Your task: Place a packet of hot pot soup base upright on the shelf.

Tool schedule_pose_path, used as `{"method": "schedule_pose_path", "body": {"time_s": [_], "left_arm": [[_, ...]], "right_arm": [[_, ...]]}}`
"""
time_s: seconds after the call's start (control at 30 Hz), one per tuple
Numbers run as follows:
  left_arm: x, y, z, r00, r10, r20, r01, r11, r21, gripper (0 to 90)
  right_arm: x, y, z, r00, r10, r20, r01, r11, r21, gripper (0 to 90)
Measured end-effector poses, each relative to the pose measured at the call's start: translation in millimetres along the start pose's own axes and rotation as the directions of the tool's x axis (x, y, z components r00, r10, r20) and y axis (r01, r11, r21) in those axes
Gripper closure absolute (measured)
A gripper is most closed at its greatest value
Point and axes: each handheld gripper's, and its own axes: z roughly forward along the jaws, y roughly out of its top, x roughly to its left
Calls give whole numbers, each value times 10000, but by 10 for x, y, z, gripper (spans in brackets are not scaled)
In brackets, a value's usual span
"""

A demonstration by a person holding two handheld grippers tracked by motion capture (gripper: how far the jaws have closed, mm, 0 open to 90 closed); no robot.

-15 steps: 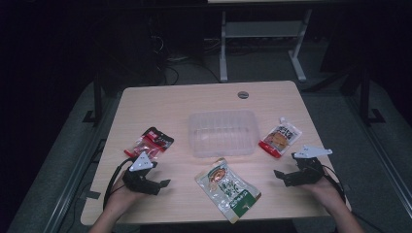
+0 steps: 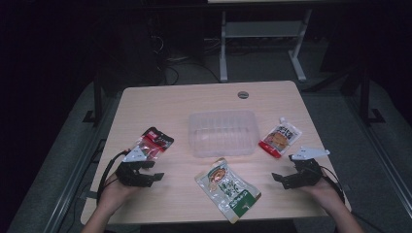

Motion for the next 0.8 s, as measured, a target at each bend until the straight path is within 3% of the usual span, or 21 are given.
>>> {"method": "schedule_pose_path", "body": {"time_s": [0.1, 0.33, 0.53, 0.8], "left_arm": [[52, 38, -31, 9996, -262, 125, 261, 9996, 94, 487], [183, 105, -64, 9962, -849, -179, 853, 9961, 238, 690], [297, 170, -120, 9940, -935, -561, 942, 9955, 105, 882], [472, 298, -139, 9885, -1107, -1035, 1117, 9937, 40, 898]], "right_arm": [[10, 3, 2, 10000, 37, -85, -37, 10000, 41, 20], [31, 5, 0, 9999, 49, -122, -48, 10000, 74, 20], [32, 8, -4, 10000, -19, -36, 20, 9999, 126, 22], [42, 4, -21, 9998, -175, 112, 174, 9998, 106, 23]]}}
